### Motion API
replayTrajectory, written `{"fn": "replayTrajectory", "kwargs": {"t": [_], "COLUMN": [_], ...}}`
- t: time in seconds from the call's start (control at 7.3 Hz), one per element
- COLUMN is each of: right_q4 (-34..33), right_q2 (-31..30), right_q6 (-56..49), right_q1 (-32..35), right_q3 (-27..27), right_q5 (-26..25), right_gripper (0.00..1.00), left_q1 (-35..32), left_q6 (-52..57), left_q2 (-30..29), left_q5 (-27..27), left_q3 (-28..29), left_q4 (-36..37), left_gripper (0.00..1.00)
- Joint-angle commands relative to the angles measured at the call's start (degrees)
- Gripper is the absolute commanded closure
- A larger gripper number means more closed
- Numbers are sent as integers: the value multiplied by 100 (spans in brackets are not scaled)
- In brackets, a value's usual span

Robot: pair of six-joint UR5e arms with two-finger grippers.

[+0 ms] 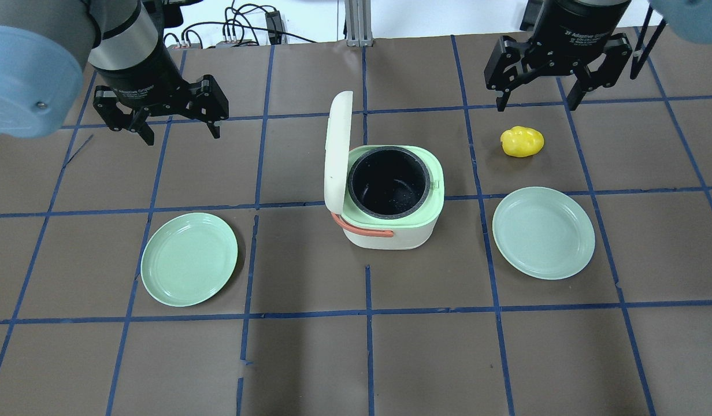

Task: Press rice cooker button

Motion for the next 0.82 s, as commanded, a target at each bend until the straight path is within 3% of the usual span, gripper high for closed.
{"fn": "replayTrajectory", "kwargs": {"t": [0.0, 0.68], "right_q4": [-9, -9], "right_q2": [4, 13], "right_q6": [-28, -20], "right_q1": [0, 0], "right_q3": [8, 8], "right_q5": [-2, 25], "right_gripper": [1, 1], "left_q1": [0, 0], "left_q6": [0, 0], "left_q2": [0, 0], "left_q5": [0, 0], "left_q3": [0, 0], "left_q4": [0, 0], "left_gripper": [0, 0]}}
